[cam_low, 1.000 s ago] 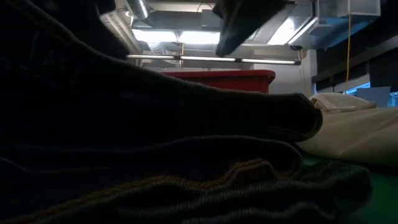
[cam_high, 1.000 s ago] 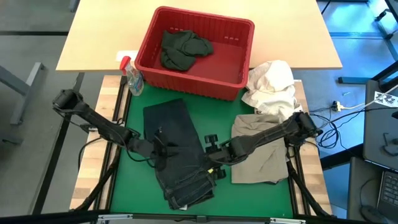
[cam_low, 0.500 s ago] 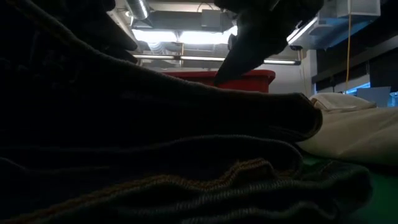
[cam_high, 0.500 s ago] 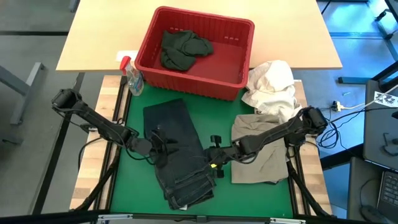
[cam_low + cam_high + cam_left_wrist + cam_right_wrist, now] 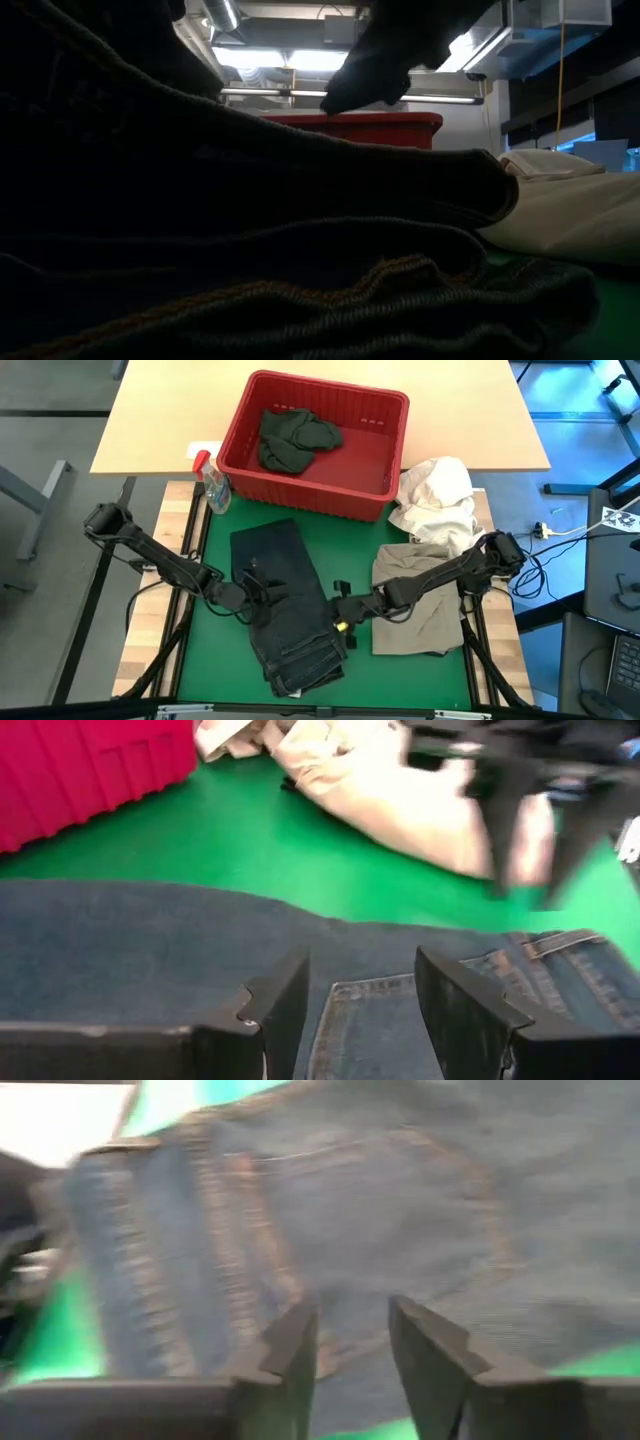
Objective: Fold Laundry from Bin
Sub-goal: Fold the blue pants
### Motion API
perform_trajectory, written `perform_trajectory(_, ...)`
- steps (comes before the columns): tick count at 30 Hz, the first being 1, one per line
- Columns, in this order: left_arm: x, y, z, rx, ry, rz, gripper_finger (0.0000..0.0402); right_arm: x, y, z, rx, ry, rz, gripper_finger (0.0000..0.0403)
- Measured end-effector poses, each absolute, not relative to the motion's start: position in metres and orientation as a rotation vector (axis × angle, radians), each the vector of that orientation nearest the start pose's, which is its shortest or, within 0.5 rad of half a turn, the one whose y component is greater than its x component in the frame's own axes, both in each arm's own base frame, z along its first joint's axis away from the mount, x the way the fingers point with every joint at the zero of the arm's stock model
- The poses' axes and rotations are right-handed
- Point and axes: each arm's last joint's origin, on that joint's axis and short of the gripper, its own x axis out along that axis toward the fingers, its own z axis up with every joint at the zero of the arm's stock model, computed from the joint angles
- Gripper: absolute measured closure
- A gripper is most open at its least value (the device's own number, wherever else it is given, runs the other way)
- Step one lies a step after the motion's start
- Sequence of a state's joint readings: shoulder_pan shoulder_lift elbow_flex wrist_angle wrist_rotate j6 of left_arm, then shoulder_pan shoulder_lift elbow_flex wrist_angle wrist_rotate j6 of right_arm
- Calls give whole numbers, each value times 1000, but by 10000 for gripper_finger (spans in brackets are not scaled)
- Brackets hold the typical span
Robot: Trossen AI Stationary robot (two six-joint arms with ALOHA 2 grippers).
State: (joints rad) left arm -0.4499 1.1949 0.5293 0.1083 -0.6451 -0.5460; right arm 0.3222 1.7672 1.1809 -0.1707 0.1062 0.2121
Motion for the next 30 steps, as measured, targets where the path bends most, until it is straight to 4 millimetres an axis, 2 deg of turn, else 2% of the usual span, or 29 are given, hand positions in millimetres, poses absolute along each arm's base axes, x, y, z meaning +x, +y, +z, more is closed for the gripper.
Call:
perform_trajectory(4, 218, -85, 190, -225, 428, 325, 225, 353, 144, 209, 49, 757, 204, 214)
perform_trajectory(9, 224, -83, 177, -201, 474, 349, 225, 343, 183, 207, -80, 656, 171, 116)
perform_trajectory(11, 227, -80, 171, -193, 493, 369, 225, 338, 196, 198, -182, 661, 174, 84)
perform_trajectory(14, 231, -77, 165, -191, 516, 390, 225, 338, 210, 181, -213, 668, 211, 48)
perform_trajectory(20, 238, -79, 151, -210, 549, 366, 225, 339, 229, 148, -233, 679, 251, 15)
perform_trajectory(25, 242, -81, 137, -184, 603, 342, 225, 344, 236, 144, -241, 656, 248, 13)
perform_trajectory(30, 249, -82, 120, -127, 629, 341, 225, 346, 236, 128, -263, 692, 239, 13)
